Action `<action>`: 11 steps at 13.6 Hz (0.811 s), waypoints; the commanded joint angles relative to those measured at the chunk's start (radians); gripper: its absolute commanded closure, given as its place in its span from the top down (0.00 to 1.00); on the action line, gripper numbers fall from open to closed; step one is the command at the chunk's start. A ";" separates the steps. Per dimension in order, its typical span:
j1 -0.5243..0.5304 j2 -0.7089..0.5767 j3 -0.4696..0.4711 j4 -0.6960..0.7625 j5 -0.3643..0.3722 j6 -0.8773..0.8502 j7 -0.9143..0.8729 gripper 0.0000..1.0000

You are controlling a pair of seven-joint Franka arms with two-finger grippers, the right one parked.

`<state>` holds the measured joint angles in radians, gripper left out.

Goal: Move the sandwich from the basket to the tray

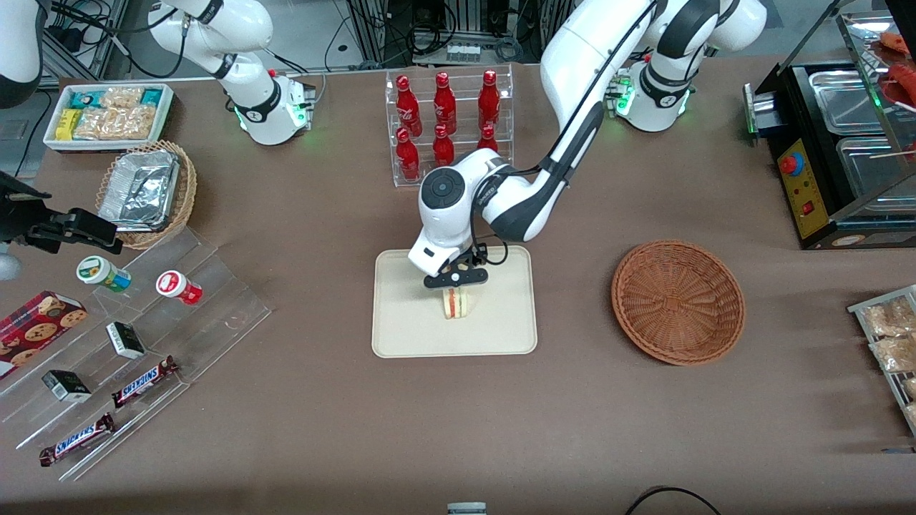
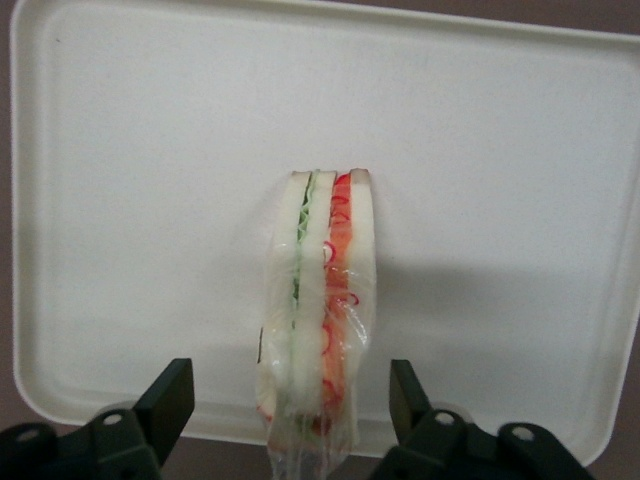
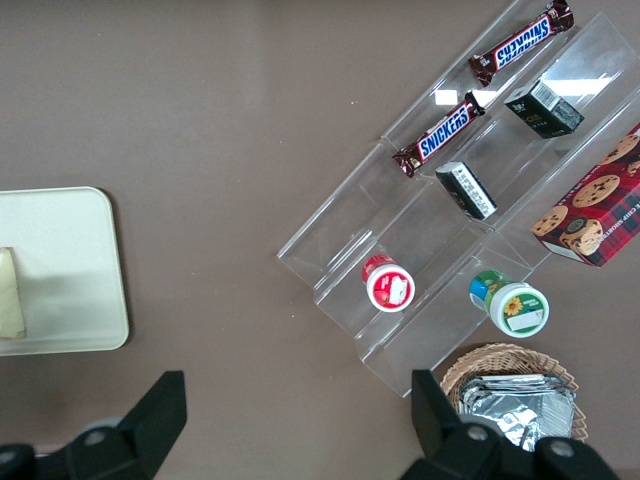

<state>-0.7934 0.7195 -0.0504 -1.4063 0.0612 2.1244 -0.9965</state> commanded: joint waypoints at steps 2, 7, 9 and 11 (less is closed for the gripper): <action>0.040 -0.164 0.007 -0.011 -0.015 -0.205 -0.055 1.00; 0.156 -0.368 0.010 -0.019 -0.006 -0.472 -0.056 1.00; 0.223 -0.445 0.010 -0.020 0.000 -0.553 -0.022 1.00; 0.307 -0.511 0.010 -0.020 0.002 -0.644 0.086 1.00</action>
<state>-0.5542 0.2873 -0.0294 -1.3902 0.0600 1.5421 -0.9884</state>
